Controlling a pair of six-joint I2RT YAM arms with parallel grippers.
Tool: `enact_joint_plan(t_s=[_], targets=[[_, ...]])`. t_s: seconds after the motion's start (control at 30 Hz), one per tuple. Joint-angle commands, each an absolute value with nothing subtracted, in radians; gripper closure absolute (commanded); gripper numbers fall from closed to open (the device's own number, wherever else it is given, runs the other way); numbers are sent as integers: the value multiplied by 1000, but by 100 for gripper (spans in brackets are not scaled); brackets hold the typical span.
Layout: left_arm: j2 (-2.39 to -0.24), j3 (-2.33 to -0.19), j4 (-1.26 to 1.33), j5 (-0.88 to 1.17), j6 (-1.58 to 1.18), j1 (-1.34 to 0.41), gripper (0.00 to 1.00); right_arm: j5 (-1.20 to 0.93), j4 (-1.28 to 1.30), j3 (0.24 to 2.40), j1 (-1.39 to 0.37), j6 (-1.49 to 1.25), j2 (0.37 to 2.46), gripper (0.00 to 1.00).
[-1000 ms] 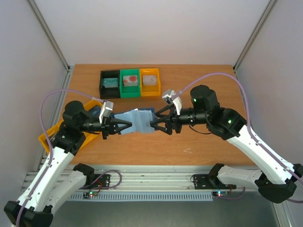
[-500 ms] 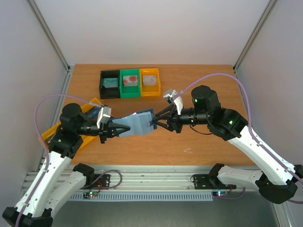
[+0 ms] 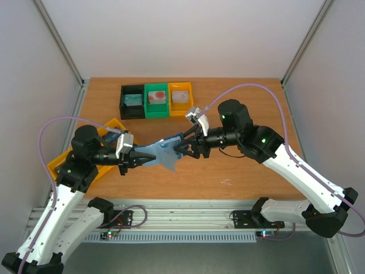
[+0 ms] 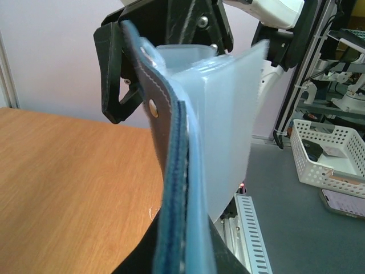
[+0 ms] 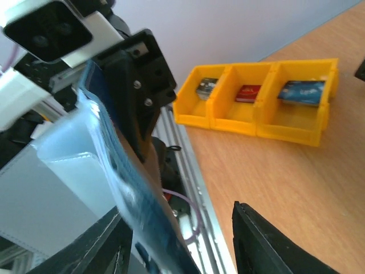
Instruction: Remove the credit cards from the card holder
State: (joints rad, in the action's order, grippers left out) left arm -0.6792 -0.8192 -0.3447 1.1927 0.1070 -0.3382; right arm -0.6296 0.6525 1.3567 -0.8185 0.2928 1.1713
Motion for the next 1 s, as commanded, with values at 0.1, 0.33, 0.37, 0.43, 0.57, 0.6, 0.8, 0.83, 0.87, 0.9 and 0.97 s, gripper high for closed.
enact_joint_plan(t_s=[0.1, 0.33, 0.37, 0.43, 0.57, 0.6, 0.8, 0.83, 0.87, 0.9, 0.97], targets=[[-670, -833, -279, 1188, 110, -342, 100, -705, 578, 1427, -869, 315, 1240, 46], [-665, -813, -232, 1146, 53, -341, 100, -711, 582, 1483, -911, 322, 1321, 54], [-665, -810, -215, 1138, 39, -339, 100, -711, 583, 1487, -913, 315, 1329, 57], [-669, -802, -179, 1125, 8, -338, 100, -716, 577, 1485, -914, 306, 1336, 61], [-677, -801, -166, 1113, -39, -333, 100, -679, 560, 1466, -914, 287, 1336, 89], [-677, -800, -166, 1109, -40, -332, 100, -668, 560, 1466, -914, 284, 1335, 95], [-670, -799, -163, 1087, -54, -311, 52, -497, 619, 1468, -914, 292, 1308, 99], [-668, -795, -163, 1090, -59, -302, 44, -483, 627, 1470, -913, 290, 1303, 99], [-666, -790, -163, 1095, -70, -295, 38, -473, 635, 1473, -914, 294, 1298, 99], [-665, -786, -164, 1103, -79, -287, 34, -462, 646, 1474, -914, 297, 1294, 99], [-659, -778, -181, 1130, -82, -280, 26, -424, 658, 1475, -914, 297, 1289, 99]])
